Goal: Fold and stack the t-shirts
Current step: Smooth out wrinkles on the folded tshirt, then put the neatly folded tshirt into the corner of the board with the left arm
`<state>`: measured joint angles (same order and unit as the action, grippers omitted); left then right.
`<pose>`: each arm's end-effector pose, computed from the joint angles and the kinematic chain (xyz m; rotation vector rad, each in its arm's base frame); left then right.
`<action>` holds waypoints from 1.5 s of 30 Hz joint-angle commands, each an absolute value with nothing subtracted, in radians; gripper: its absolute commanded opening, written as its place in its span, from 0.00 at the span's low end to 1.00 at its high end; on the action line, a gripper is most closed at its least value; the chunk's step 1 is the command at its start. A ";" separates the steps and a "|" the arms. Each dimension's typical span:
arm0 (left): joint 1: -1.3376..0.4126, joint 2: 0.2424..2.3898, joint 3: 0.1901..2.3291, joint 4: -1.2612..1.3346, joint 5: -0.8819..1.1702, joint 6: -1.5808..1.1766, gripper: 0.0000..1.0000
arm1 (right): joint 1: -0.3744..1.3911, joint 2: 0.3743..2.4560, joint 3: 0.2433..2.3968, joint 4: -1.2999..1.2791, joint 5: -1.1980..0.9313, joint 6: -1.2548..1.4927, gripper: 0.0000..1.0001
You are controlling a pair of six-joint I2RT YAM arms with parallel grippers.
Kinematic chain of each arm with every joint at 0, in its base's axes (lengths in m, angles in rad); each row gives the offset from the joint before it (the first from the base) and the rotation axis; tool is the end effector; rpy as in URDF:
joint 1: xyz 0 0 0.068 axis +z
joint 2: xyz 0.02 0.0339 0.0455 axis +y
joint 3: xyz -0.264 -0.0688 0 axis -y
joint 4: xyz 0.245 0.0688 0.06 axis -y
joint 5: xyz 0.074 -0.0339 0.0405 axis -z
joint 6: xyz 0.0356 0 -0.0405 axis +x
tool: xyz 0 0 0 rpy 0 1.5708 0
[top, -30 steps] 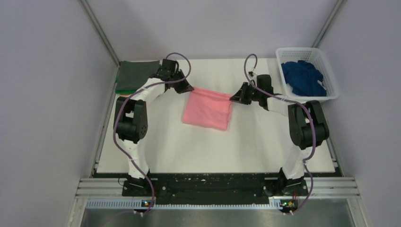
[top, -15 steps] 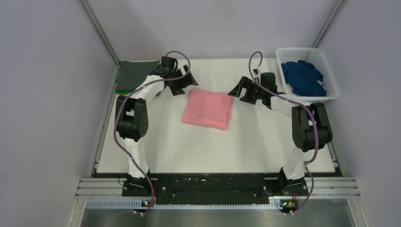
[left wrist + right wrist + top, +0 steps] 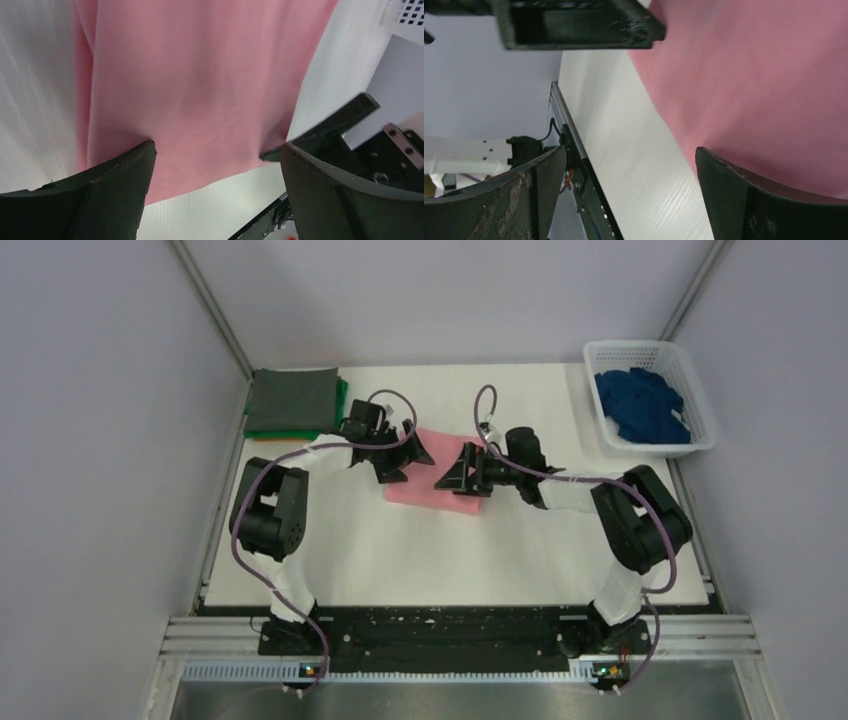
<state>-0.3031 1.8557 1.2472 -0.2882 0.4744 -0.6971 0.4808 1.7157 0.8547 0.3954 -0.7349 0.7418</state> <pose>0.3726 -0.1336 0.1935 -0.2927 2.5910 -0.9878 0.3020 0.1844 0.1829 -0.2305 2.2394 1.4657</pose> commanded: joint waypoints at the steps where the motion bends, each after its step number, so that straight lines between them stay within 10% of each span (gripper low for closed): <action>1: -0.304 1.878 1.177 -0.179 0.538 -0.726 0.99 | 0.473 1.843 0.795 0.492 -0.696 0.781 0.99; 17: -0.351 1.530 0.608 -0.143 0.379 -0.812 0.99 | 0.473 1.661 0.527 0.293 -0.552 0.691 0.99; 30: -0.402 1.095 0.760 -0.533 -0.151 -0.839 0.99 | 0.472 1.240 0.655 0.080 -0.213 0.585 0.99; 45: -0.399 1.447 0.848 -0.342 -0.075 -0.867 0.91 | 0.467 0.884 0.436 0.084 0.224 0.654 0.99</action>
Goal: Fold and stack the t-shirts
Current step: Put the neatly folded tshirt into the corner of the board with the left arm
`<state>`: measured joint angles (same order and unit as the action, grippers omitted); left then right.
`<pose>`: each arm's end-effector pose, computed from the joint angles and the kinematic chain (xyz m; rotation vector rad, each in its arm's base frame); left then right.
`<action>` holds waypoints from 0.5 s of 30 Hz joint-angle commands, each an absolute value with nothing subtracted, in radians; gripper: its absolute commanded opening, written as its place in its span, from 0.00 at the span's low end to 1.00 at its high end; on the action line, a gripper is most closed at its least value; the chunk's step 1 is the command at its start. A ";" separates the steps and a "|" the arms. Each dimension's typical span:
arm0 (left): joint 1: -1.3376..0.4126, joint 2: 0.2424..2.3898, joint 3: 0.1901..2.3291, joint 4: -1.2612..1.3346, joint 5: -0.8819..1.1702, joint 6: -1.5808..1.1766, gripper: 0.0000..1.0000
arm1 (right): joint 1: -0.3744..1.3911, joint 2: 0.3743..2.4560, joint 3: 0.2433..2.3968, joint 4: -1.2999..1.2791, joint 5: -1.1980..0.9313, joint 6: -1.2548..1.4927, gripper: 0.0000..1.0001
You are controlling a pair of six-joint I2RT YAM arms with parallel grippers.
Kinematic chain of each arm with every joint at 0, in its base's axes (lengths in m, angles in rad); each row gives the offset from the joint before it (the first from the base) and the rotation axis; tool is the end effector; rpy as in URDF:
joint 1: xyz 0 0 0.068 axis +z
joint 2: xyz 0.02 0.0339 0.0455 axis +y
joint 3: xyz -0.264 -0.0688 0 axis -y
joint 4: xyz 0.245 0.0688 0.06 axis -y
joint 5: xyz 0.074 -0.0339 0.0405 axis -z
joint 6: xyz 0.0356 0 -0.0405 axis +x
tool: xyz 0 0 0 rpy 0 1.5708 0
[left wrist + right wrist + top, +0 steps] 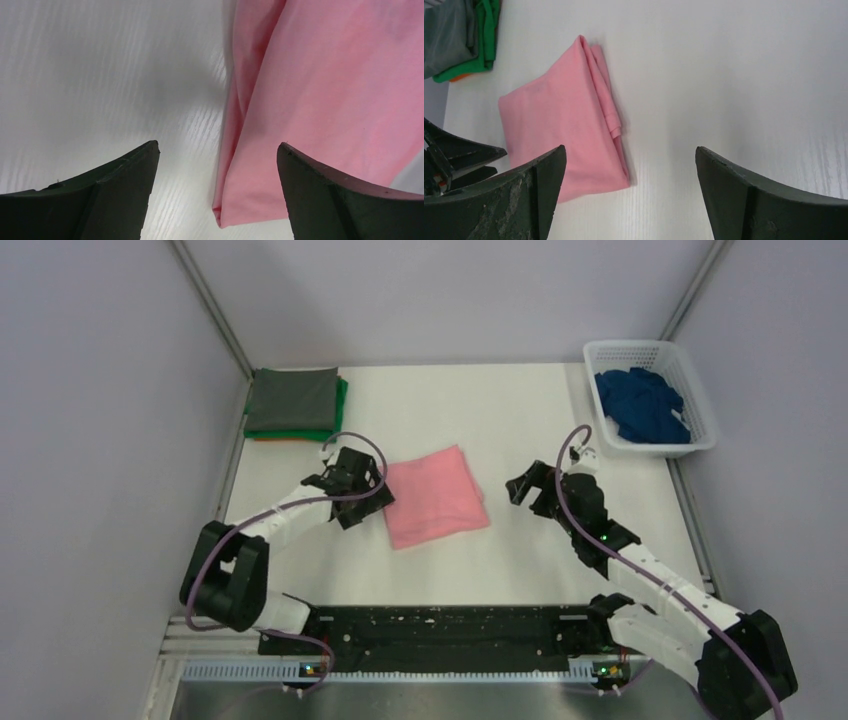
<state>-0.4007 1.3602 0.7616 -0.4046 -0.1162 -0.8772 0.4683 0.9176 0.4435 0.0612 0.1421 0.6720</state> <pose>0.2408 -0.0975 0.1910 -0.6562 2.5153 -0.3307 0.1852 0.0880 0.2208 0.2999 2.0066 0.5936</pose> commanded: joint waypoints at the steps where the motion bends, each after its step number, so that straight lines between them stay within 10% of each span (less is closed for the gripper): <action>1: -0.399 1.477 0.860 -0.339 -0.062 -0.868 0.90 | 0.467 0.886 0.434 0.083 0.228 0.652 0.99; 15: -0.476 1.778 1.037 -0.428 -0.092 -0.836 0.66 | 0.465 0.958 0.461 0.061 0.214 0.619 0.99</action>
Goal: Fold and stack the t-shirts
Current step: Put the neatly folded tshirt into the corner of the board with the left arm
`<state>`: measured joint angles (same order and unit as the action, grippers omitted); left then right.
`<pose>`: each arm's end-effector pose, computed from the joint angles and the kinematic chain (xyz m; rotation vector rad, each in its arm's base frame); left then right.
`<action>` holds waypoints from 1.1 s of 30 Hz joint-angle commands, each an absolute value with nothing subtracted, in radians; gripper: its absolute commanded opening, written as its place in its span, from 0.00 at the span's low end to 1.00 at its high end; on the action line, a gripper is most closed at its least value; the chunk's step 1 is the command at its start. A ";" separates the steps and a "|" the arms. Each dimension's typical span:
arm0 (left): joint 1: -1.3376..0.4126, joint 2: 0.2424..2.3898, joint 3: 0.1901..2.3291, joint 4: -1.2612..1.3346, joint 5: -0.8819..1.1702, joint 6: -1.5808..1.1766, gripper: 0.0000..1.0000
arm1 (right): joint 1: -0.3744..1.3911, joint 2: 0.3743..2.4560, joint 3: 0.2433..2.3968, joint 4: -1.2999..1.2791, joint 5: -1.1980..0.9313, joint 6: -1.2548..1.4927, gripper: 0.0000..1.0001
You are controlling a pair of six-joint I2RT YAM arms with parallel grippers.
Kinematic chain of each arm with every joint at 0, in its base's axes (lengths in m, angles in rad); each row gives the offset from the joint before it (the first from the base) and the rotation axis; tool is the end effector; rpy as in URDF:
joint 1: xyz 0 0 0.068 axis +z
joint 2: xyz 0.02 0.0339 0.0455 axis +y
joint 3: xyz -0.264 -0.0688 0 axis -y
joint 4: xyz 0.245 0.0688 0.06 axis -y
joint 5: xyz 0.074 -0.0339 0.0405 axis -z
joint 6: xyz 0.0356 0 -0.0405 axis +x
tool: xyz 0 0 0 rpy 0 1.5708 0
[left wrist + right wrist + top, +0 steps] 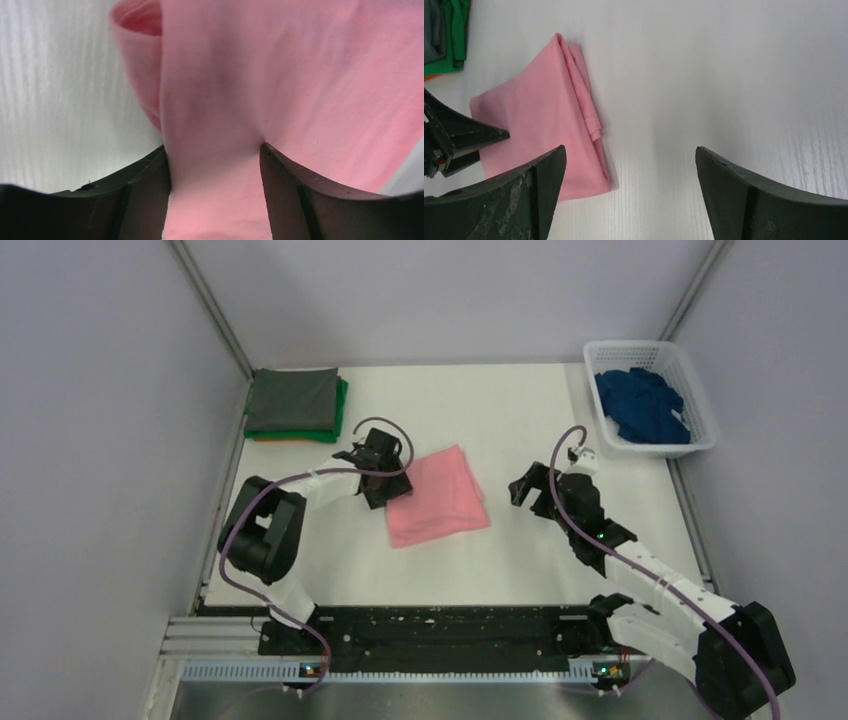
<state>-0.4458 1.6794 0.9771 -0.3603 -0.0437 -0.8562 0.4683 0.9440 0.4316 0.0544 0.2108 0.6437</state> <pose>0.2964 -0.1399 0.1678 -0.5624 2.6271 -0.3761 0.1869 0.0862 0.2114 0.3137 2.0286 0.4883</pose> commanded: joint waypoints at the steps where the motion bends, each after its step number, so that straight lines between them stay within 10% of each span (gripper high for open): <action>1: -0.484 1.800 1.060 -0.445 -0.111 -0.835 0.62 | 0.465 0.960 0.461 0.060 0.215 0.617 0.99; 5: -0.508 1.878 1.154 -0.519 -0.180 -0.810 0.40 | 0.466 0.962 0.459 0.058 0.225 0.615 0.99; 8: -0.518 1.938 1.260 -0.624 -0.270 -0.790 0.00 | 0.465 0.962 0.457 0.058 0.227 0.612 0.99; 18: -0.517 2.115 1.720 -0.867 -0.741 -0.462 0.00 | 0.465 0.965 0.459 0.051 0.240 0.603 0.99; 33: -0.366 2.154 1.959 -0.442 -0.954 0.214 0.00 | 0.465 0.973 0.472 0.014 0.317 0.595 0.99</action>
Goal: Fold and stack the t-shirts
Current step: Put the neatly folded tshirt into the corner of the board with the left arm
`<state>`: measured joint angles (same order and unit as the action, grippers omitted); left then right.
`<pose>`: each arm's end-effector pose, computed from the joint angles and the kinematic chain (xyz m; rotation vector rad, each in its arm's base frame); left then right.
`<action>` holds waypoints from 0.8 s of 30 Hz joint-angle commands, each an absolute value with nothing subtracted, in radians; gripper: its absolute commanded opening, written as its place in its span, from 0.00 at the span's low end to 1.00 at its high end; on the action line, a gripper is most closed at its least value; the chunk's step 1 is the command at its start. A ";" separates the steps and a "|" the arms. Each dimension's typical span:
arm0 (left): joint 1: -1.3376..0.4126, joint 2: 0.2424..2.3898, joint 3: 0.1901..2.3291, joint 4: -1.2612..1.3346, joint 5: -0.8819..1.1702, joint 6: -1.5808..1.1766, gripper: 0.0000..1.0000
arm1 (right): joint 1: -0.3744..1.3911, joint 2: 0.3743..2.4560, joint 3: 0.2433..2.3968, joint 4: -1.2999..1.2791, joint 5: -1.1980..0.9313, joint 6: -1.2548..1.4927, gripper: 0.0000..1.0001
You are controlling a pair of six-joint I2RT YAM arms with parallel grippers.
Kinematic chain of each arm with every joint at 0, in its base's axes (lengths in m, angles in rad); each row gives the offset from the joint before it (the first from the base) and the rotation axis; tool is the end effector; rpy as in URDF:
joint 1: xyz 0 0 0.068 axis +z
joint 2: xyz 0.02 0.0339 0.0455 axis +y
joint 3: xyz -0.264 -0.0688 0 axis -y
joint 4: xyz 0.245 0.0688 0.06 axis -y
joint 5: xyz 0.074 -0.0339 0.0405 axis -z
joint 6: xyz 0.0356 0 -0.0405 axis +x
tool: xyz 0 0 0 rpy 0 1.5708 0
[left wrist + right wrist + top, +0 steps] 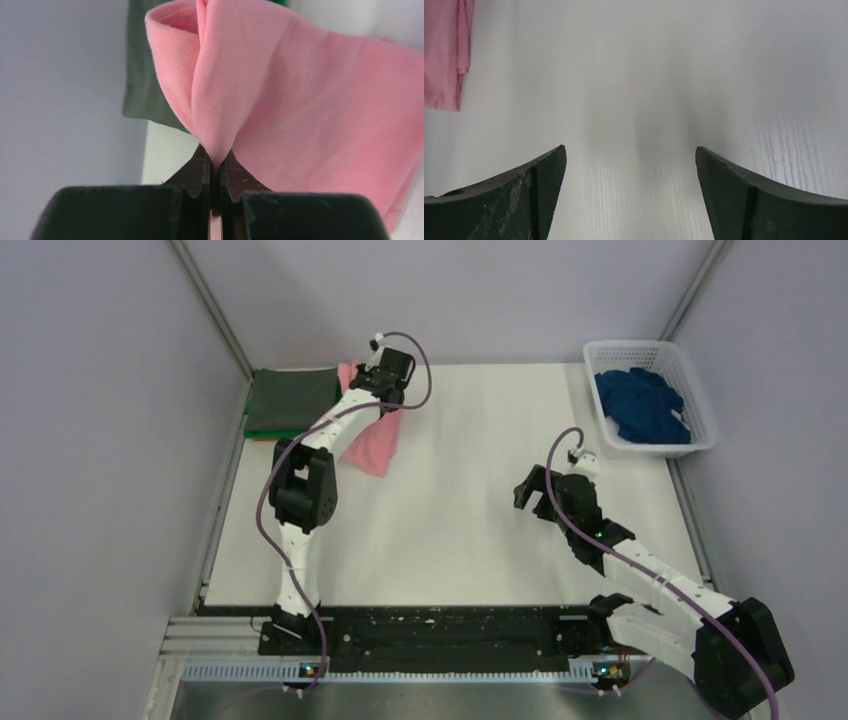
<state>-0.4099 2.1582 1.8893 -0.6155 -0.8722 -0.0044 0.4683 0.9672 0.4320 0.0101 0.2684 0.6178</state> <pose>0.4510 -0.1662 0.2511 0.0833 2.2077 0.8337 0.1874 0.0842 0.2032 0.3185 2.0735 0.3812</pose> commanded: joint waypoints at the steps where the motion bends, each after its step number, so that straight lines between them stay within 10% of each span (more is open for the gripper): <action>1: -0.358 2.153 1.964 -0.408 -0.962 0.250 0.00 | 0.465 0.972 0.472 0.013 0.321 0.595 0.99; 24: -0.211 2.179 2.213 -0.387 -0.723 0.279 0.00 | 0.465 1.016 0.496 0.002 0.360 0.571 0.99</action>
